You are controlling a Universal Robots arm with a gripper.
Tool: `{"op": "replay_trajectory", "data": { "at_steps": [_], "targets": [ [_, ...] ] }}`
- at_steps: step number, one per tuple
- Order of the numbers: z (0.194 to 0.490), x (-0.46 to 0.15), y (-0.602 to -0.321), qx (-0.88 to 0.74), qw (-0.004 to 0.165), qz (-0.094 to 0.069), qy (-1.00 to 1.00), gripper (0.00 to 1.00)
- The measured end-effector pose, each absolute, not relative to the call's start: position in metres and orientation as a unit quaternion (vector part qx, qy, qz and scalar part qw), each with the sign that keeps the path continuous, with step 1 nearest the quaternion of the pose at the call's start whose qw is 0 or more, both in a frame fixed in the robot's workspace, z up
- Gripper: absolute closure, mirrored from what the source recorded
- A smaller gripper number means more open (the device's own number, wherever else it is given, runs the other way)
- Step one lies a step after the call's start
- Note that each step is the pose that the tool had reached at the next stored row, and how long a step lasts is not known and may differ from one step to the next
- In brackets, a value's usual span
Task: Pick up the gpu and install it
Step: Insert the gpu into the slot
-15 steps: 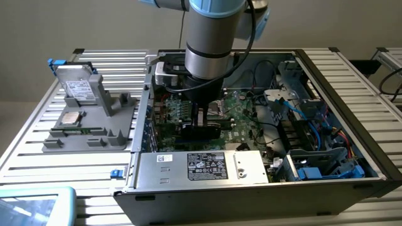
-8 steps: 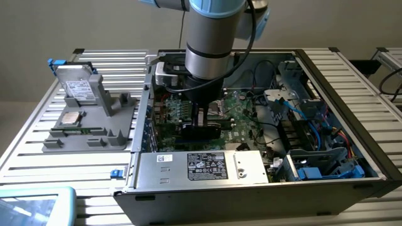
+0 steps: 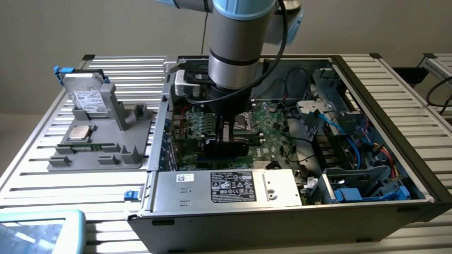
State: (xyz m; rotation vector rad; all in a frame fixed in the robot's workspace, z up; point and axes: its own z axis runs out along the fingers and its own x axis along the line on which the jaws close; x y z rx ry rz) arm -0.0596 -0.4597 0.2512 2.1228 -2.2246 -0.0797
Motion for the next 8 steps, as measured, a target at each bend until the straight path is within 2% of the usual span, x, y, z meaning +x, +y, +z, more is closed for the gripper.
{"op": "replay_trajectory", "data": {
  "at_steps": [2, 8],
  "targets": [
    [0.2511, -0.0608, -0.4597, 0.690, 0.025, -0.019, -0.723, 0.73],
    [0.2510, -0.0622, -0.4596, 0.690, 0.024, -0.017, -0.723, 0.73]
  ]
}}
